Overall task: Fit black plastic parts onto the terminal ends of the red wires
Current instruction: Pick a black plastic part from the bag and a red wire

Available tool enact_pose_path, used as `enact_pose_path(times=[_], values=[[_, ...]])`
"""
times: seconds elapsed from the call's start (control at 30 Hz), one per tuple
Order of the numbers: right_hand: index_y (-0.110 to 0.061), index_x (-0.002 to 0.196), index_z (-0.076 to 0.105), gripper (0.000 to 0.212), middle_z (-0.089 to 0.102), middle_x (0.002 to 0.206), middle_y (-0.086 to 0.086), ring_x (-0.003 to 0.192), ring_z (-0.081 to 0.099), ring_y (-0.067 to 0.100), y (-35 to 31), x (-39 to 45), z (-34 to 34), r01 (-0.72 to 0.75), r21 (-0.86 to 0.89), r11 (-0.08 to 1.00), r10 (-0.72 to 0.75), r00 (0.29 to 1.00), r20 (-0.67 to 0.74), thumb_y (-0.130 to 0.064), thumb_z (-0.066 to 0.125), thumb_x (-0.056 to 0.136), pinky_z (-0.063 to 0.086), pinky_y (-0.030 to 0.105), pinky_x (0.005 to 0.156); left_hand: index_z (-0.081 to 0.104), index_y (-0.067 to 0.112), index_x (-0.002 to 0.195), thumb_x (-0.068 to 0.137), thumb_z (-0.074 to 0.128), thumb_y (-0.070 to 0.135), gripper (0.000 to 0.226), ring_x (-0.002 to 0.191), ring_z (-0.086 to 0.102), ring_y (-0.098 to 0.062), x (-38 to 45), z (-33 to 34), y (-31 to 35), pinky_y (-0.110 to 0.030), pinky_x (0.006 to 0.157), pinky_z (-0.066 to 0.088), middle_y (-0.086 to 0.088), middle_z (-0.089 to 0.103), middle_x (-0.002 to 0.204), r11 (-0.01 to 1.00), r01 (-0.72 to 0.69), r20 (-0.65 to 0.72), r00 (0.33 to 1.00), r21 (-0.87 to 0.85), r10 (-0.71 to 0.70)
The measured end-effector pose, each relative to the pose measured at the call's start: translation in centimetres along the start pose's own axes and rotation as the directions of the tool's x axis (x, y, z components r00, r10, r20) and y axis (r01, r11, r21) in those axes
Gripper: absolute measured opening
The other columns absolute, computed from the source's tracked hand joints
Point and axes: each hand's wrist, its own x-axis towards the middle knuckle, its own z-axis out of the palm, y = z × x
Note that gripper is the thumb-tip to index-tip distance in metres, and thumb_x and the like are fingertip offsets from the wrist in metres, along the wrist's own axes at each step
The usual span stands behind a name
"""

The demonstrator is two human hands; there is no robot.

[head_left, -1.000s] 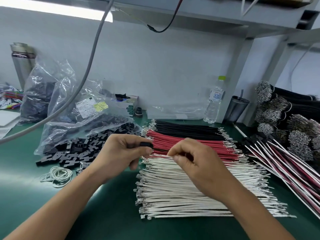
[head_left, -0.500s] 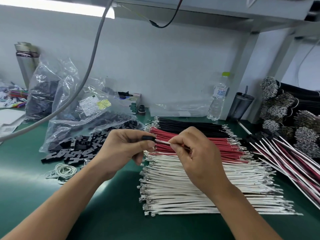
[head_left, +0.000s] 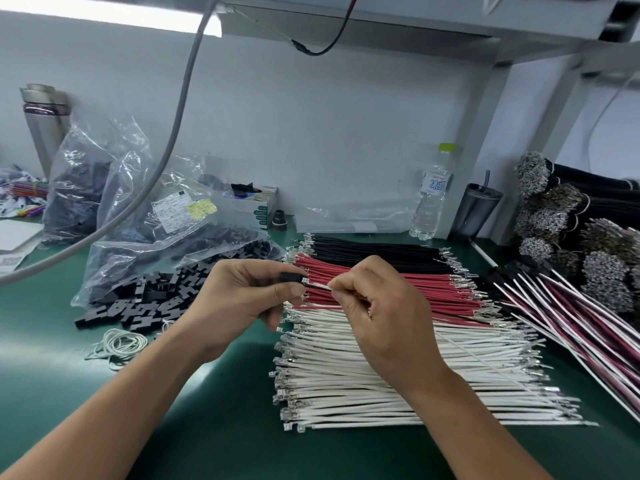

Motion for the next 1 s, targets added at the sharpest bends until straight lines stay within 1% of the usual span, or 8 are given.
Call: enact_pose_path(times=[0.2, 0.33, 0.43, 0.63, 0.73, 0.83, 0.9, 1.0], values=[[-0.021, 0.092, 0.072, 0.006, 0.058, 0.091, -0.017, 0.077, 0.056, 0.001, 0.15, -0.1, -0.1, -0.028, 0.011, 1.0, 0.028, 1.0, 0.0, -0.015, 0.071, 0.093, 0.046, 0.016, 0.063, 0.083, 0.008, 0.097, 0.071, 0.083, 0.014, 0.026, 0.044, 0.055, -0.019, 0.0, 0.06, -0.05, -0.023, 0.047, 0.051, -0.017, 0.074, 0.073, 1.0, -0.006, 0.015, 1.0, 0.002, 0.006], [-0.023, 0.092, 0.072, 0.008, 0.059, 0.089, -0.018, 0.078, 0.059, 0.004, 0.12, -0.19, -0.2, -0.071, 0.086, 0.994, 0.067, 0.997, 0.045, -0.016, 0.07, 0.093, 0.046, 0.016, 0.063, 0.083, 0.009, 0.095, 0.07, 0.083, 0.014, 0.025, 0.044, 0.056, -0.018, -0.1, 0.1, 0.13, -0.023, 0.048, 0.052, -0.016, 0.074, 0.072, 1.0, -0.017, 0.011, 1.0, -0.002, 0.017], [-0.023, 0.091, 0.072, 0.008, 0.06, 0.089, -0.017, 0.078, 0.06, 0.005, 0.14, -0.19, -0.2, -0.083, 0.091, 0.992, 0.078, 0.995, 0.058, -0.016, 0.07, 0.093, 0.047, 0.018, 0.064, 0.083, 0.009, 0.096, 0.066, 0.084, 0.019, 0.031, 0.045, 0.055, -0.019, -0.15, 0.1, 0.22, -0.024, 0.048, 0.052, -0.015, 0.073, 0.071, 1.0, -0.016, 0.025, 1.0, 0.003, 0.016], [-0.024, 0.091, 0.073, 0.009, 0.059, 0.087, -0.017, 0.079, 0.058, 0.003, 0.0, 0.16, 0.04, -0.147, 0.077, 0.986, 0.142, 0.988, 0.058, -0.016, 0.069, 0.093, 0.043, 0.014, 0.064, 0.083, 0.011, 0.095, 0.063, 0.085, 0.022, 0.034, 0.046, 0.055, -0.018, -0.16, 0.58, 0.07, -0.024, 0.048, 0.052, -0.019, 0.074, 0.074, 0.999, -0.016, 0.048, 0.999, 0.035, 0.014], [-0.019, 0.093, 0.073, 0.008, 0.058, 0.088, -0.014, 0.079, 0.057, 0.004, -0.17, 0.18, 0.19, -0.127, 0.12, 0.985, 0.114, 0.988, 0.106, -0.012, 0.069, 0.093, 0.045, 0.019, 0.066, 0.084, 0.016, 0.094, 0.067, 0.084, 0.023, 0.028, 0.048, 0.055, -0.02, -0.26, 0.45, 0.04, -0.025, 0.048, 0.052, -0.02, 0.074, 0.074, 0.994, -0.028, 0.064, 0.998, 0.108, 0.021], [-0.018, 0.096, 0.071, 0.005, 0.057, 0.09, -0.012, 0.079, 0.054, 0.002, -0.48, -0.15, 0.45, -0.058, 0.063, 0.996, 0.049, 0.99, 0.133, -0.014, 0.067, 0.094, 0.046, 0.02, 0.068, 0.084, 0.022, 0.094, 0.073, 0.083, 0.026, 0.021, 0.049, 0.056, -0.02, -0.38, 0.37, -0.38, -0.028, 0.049, 0.051, -0.016, 0.073, 0.072, 0.98, -0.054, 0.099, 0.994, 0.193, 0.035], [-0.019, 0.097, 0.07, 0.006, 0.056, 0.093, -0.014, 0.081, 0.053, 0.0, -0.55, -0.32, 0.54, -0.032, 0.042, 0.999, 0.027, 0.992, 0.125, -0.019, 0.065, 0.095, 0.045, 0.016, 0.069, 0.084, 0.024, 0.093, 0.075, 0.084, 0.026, 0.019, 0.049, 0.057, -0.019, -0.4, 0.38, -0.62, -0.029, 0.05, 0.051, -0.014, 0.074, 0.071, 0.979, -0.054, 0.096, 0.995, 0.198, 0.035], [-0.022, 0.098, 0.07, 0.006, 0.056, 0.094, -0.017, 0.085, 0.055, -0.001, -0.41, -0.2, 0.46, -0.056, 0.084, 0.995, 0.048, 0.995, 0.092, -0.022, 0.064, 0.096, 0.045, 0.014, 0.072, 0.084, 0.025, 0.095, 0.076, 0.085, 0.026, 0.019, 0.049, 0.057, -0.019, -0.21, 0.38, -0.68, -0.028, 0.05, 0.05, -0.014, 0.074, 0.072, 0.985, -0.053, 0.078, 0.996, 0.166, 0.041]])
